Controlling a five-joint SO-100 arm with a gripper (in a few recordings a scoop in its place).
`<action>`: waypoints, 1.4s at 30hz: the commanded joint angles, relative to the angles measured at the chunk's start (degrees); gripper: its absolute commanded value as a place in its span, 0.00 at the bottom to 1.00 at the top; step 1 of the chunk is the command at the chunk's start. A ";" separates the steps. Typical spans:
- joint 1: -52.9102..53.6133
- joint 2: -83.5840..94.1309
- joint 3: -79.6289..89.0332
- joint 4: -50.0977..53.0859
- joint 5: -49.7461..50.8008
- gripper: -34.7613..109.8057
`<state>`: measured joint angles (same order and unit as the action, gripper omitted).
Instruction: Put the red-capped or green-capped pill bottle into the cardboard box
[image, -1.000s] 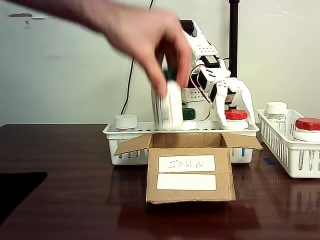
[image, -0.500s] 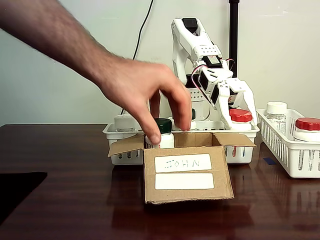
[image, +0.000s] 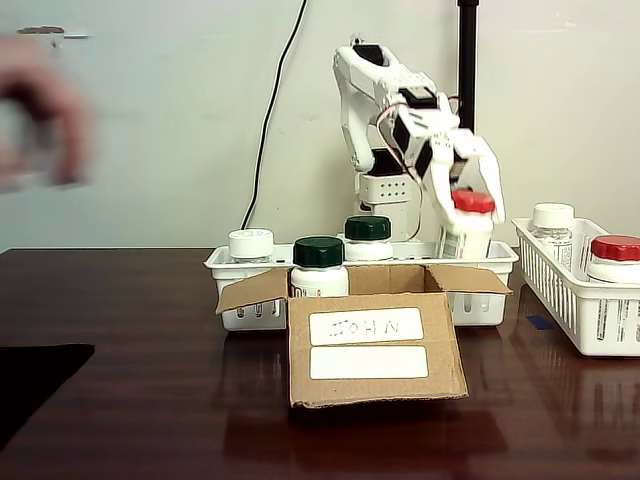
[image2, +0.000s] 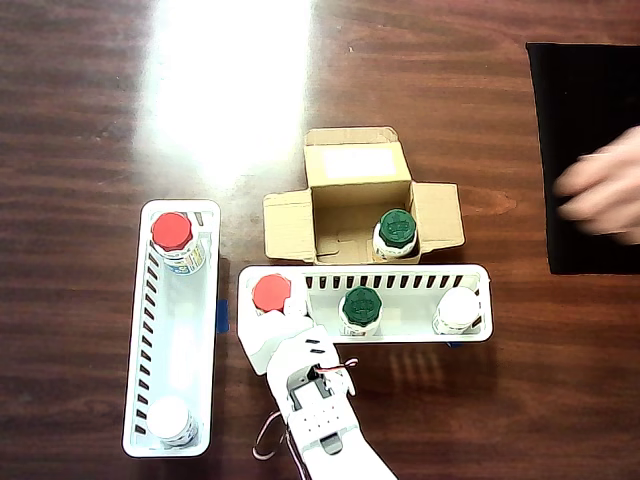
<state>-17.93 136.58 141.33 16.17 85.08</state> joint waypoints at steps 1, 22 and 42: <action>-1.67 10.63 -8.35 13.01 -0.79 0.25; 17.40 -20.21 -45.53 22.24 0.97 0.25; 19.34 -50.45 -73.92 21.88 -1.85 0.25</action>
<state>1.14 84.81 74.09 39.11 82.71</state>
